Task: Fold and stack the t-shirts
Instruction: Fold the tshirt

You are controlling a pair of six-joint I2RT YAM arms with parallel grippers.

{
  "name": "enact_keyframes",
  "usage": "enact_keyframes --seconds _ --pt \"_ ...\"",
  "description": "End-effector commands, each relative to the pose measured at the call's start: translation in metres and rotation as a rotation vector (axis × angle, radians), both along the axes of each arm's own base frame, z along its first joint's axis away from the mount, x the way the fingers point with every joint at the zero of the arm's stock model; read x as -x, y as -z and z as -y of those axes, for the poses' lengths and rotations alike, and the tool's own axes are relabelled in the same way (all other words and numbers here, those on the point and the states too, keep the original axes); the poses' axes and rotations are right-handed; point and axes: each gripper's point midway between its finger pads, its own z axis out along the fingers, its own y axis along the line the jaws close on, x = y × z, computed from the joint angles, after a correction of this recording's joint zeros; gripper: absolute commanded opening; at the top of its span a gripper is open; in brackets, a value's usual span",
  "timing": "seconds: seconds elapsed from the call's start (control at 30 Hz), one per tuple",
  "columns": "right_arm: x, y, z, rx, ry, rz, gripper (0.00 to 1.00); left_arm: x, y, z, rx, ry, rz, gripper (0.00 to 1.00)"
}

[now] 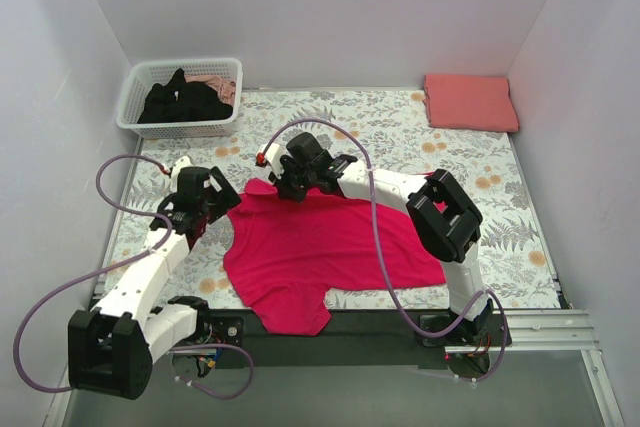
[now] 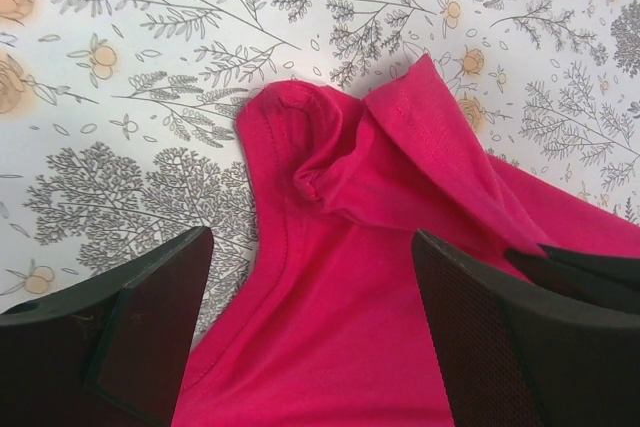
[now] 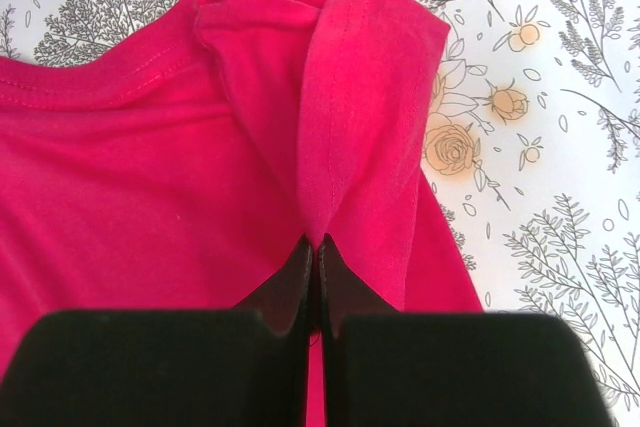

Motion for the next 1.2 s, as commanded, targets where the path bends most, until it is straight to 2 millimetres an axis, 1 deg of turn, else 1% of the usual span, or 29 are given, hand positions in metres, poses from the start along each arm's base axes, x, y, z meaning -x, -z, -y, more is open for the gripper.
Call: enact_keyframes --seconds 0.0,0.03,0.07,0.1,0.13,0.17,0.2,0.23,0.27,0.3,0.33,0.37,0.43,0.47,0.5,0.53,0.67,0.77,0.9,1.07,1.17 --pt "0.004 -0.024 -0.004 -0.045 -0.03 0.031 0.01 -0.025 -0.018 0.011 0.078 -0.019 0.045 0.8" --pt "0.003 -0.024 -0.004 -0.044 -0.029 0.035 0.01 -0.033 -0.021 0.015 0.091 -0.006 0.056 0.82" --pt "0.003 -0.025 -0.004 -0.045 -0.029 0.038 0.01 -0.038 -0.013 0.021 0.102 0.017 0.027 0.82" --pt "0.002 -0.024 -0.004 -0.04 -0.025 0.043 0.01 -0.05 -0.024 0.023 0.096 0.035 0.051 0.82" --pt "0.001 -0.024 -0.004 -0.04 -0.023 0.044 0.01 -0.058 -0.025 0.025 0.089 0.047 0.058 0.83" --pt "0.0 -0.022 -0.004 -0.036 -0.021 0.044 0.01 -0.066 -0.017 0.026 0.08 0.053 0.027 0.83" --pt "-0.001 -0.024 -0.004 -0.038 -0.018 0.049 0.01 -0.077 -0.024 0.027 0.072 0.058 0.044 0.84" --pt "-0.001 -0.023 -0.005 -0.039 -0.019 0.048 0.01 -0.085 -0.024 0.028 0.058 0.073 0.052 0.85" --pt "-0.001 -0.024 -0.005 -0.04 -0.02 0.049 0.01 -0.091 -0.013 0.03 0.051 0.086 0.027 0.86" --pt "-0.001 -0.022 -0.006 -0.039 -0.021 0.046 0.01 -0.096 -0.01 0.033 0.055 0.103 0.022 0.87" --pt "-0.001 -0.022 -0.006 -0.039 -0.021 0.046 0.01 -0.105 -0.013 0.034 0.047 0.117 0.041 0.88" --pt "-0.002 -0.022 -0.006 -0.038 -0.02 0.047 0.01 -0.109 -0.003 0.035 0.045 0.129 0.019 0.9" --pt "-0.003 -0.022 -0.006 -0.039 -0.016 0.05 0.01 -0.118 -0.001 0.039 0.055 0.154 0.028 0.91" --pt "-0.003 -0.021 -0.007 -0.038 -0.018 0.049 0.01 -0.12 0.007 0.04 0.057 0.172 0.012 0.91" --pt "-0.003 -0.02 -0.006 -0.037 -0.018 0.048 0.01 -0.123 0.008 0.041 0.059 0.177 0.011 0.91" --pt "-0.003 -0.021 -0.007 -0.039 -0.019 0.048 0.01 -0.123 0.009 0.048 0.089 0.21 0.009 0.91" --pt "-0.003 -0.018 -0.007 -0.038 -0.02 0.045 0.01 -0.126 0.025 0.053 0.106 0.233 -0.031 0.89" --pt "-0.002 -0.016 -0.007 -0.036 -0.021 0.041 0.01 -0.127 0.031 0.058 0.13 0.256 -0.048 0.89" --pt "-0.002 -0.015 -0.006 -0.037 -0.02 0.039 0.01 -0.126 0.03 0.064 0.156 0.276 -0.05 0.84" --pt "-0.002 -0.017 -0.006 -0.041 -0.018 0.045 0.01 -0.124 0.024 0.07 0.183 0.3 -0.044 0.74" --pt "-0.001 -0.017 -0.005 -0.041 -0.017 0.045 0.01 -0.121 0.023 0.07 0.184 0.302 -0.056 0.71"
